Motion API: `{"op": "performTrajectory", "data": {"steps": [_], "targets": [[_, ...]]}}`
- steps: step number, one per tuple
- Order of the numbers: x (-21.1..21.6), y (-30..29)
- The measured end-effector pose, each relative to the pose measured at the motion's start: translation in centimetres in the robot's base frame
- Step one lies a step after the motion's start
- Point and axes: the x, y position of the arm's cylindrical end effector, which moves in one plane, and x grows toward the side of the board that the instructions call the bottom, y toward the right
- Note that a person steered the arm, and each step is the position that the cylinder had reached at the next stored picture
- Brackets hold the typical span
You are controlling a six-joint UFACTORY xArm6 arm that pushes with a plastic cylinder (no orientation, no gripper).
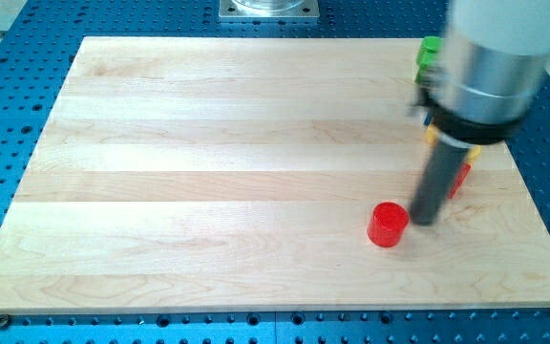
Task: Push the red star above the red circle
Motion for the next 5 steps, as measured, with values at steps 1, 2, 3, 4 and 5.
{"op": "performTrajectory", "data": {"steps": [1, 2, 3, 4, 5], "targets": [[-0.2, 4.2], [-3.5, 4.1], [-3.8, -0.9], [-6.4, -7.2], [-9.3, -3.9]]}}
